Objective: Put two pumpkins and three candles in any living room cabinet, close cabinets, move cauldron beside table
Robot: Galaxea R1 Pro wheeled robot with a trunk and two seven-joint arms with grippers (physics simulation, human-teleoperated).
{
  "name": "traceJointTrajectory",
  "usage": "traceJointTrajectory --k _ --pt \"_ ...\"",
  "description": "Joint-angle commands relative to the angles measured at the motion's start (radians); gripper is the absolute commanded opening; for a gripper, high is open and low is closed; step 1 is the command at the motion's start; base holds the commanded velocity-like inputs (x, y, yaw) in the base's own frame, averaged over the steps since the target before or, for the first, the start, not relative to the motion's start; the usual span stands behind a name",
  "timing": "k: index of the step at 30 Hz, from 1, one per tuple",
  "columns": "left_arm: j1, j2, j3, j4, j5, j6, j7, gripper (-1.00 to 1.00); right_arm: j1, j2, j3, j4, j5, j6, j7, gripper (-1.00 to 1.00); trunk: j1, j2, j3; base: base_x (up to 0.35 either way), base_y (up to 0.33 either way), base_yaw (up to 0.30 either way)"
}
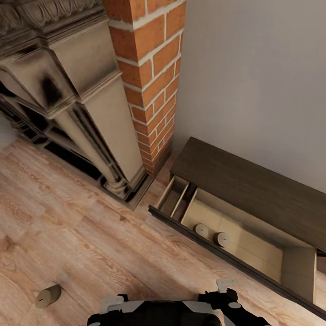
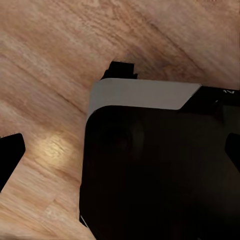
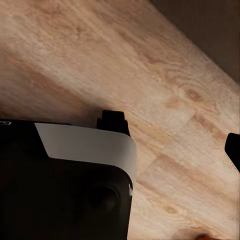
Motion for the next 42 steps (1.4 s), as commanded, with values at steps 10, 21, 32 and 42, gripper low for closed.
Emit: traceJointTrajectory --k 10,21,32,42 --pt "0.000 0.003 0.000 0.000 0.000 -0.004 0.000 1.00 0.000 0.000 0.000 0.000 0.000 0.000 0.000 1.00 0.000 0.000 0.007 0.000 0.000 0.283" --pt "0.001 0.004 0.000 0.000 0.000 -0.004 0.000 1.00 0.000 0.000 0.000 0.000 -0.001 0.000 0.000 1.00 0.000 0.000 0.015 0.000 0.000 0.283" --pt "0.001 0.001 0.000 0.000 -0.001 -0.004 -0.001 1.00 0.000 0.003 0.000 0.000 -0.001 -0.002 -0.001 1.00 0.000 0.000 0.023 0.000 0.000 0.279" --pt "0.001 -0.002 -0.001 -0.003 -0.001 -0.004 -0.001 1.00 0.021 0.009 0.000 0.019 -0.002 -0.103 -0.001 1.00 0.000 0.000 0.034 0.000 0.000 0.223"
